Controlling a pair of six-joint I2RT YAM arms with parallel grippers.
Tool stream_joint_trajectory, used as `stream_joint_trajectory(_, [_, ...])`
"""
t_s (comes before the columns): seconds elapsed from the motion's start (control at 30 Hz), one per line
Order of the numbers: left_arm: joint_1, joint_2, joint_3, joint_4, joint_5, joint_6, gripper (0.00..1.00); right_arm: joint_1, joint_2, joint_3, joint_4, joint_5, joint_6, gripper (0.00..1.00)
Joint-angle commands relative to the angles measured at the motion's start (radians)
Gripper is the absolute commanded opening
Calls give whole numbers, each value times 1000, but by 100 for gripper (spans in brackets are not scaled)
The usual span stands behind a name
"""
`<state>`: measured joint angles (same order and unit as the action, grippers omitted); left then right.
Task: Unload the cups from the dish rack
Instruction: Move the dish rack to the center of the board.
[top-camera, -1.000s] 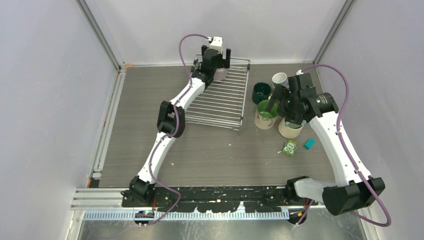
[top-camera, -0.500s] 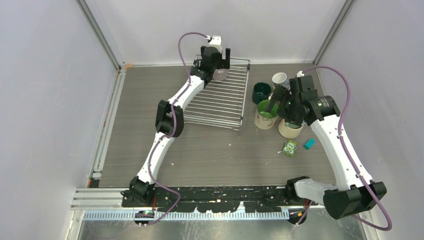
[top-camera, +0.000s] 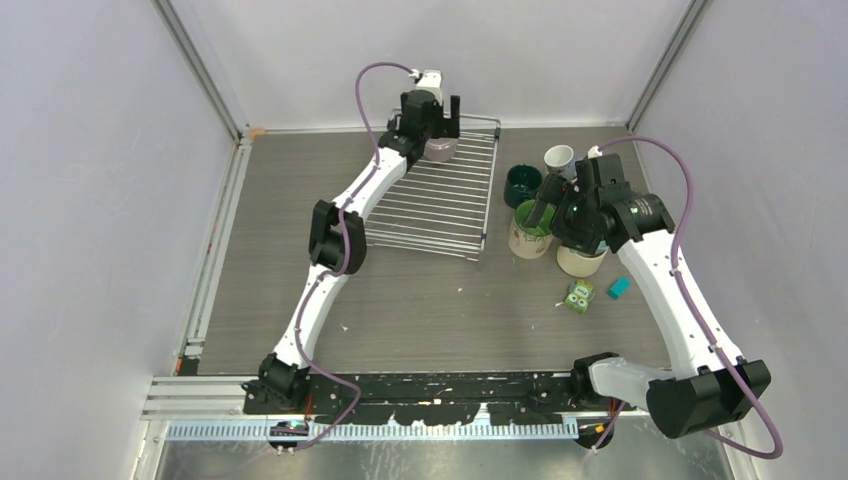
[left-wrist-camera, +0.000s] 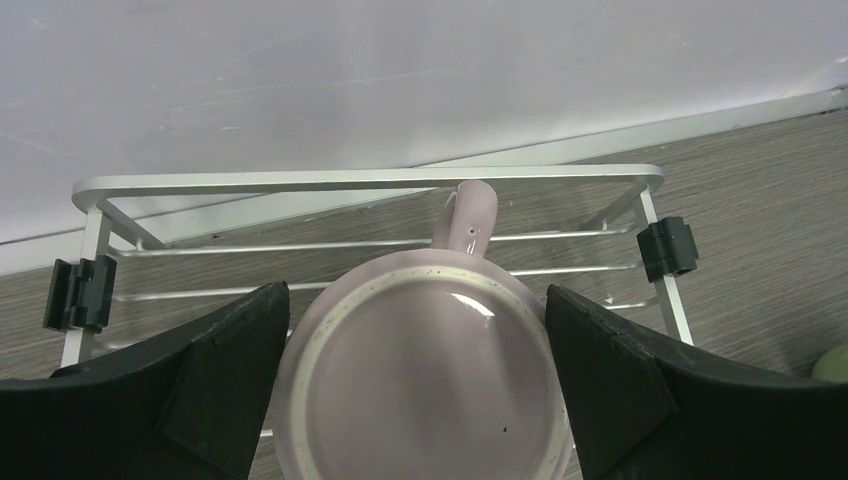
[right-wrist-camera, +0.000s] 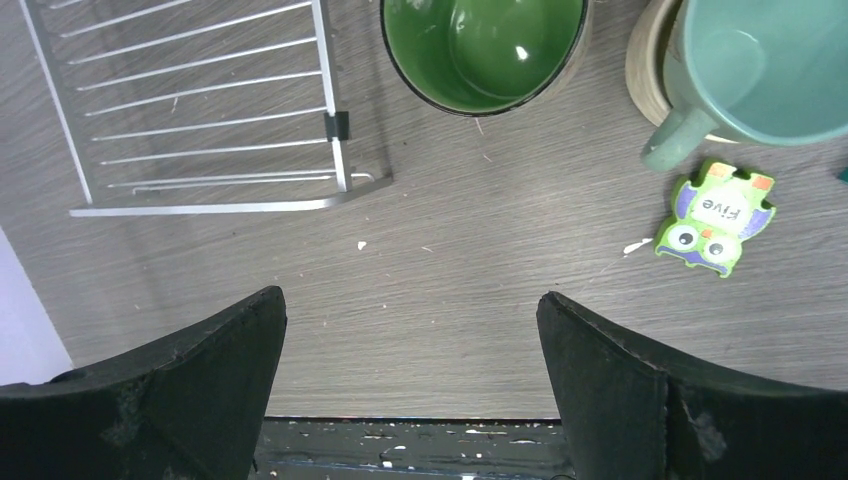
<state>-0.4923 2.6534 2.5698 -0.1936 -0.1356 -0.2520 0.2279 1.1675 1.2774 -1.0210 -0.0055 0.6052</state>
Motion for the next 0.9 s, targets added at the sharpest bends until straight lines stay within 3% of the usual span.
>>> stream_joint_trajectory(0.0, [-5,2,66,-82,-2,-9,100,7,14,9,57,-45,13,100])
stream_joint_trajectory(0.5, [32,9,118,71,47,21,100,7,123,14,136,-98,27,100])
stream_joint_trajectory(0.77, [29,-40,123,-9,67,54,100,7,132,9,150,-93,27,100])
stream_joint_trajectory(0.87, [6,-90,62,-33,52,98,100,8,128,5,154,-84,24,100])
